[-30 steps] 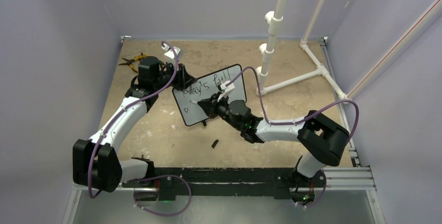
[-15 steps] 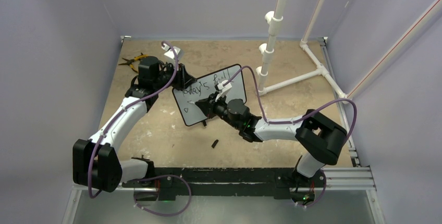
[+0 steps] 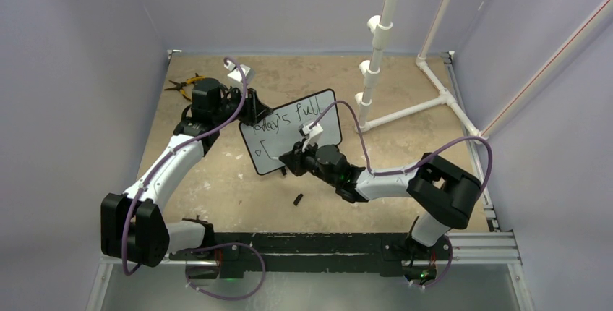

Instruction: Write a sentence on the whiteboard

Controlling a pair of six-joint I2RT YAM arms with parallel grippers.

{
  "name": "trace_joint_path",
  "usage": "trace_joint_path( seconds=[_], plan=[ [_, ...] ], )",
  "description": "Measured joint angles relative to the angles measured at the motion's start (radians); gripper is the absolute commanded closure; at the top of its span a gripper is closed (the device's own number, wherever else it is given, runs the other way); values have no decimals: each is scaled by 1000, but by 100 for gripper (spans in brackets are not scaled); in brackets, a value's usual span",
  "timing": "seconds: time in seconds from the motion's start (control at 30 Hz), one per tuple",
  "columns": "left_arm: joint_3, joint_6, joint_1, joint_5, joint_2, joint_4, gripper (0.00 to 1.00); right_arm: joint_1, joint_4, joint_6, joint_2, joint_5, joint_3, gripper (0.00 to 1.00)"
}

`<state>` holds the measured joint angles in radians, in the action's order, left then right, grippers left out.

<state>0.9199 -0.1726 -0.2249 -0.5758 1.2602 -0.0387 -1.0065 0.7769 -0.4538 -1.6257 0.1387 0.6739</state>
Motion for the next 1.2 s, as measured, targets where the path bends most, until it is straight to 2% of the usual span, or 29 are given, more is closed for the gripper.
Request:
trace_joint_path(
  seconds=[0.43, 1.2],
  plan=[
    [0, 0, 0, 0, 0, 0, 78, -13, -1, 5, -45, -53, 35, 100],
    [0, 0, 0, 0, 0, 0, 78, -14, 38, 19, -17, 4, 51, 100]
  ],
)
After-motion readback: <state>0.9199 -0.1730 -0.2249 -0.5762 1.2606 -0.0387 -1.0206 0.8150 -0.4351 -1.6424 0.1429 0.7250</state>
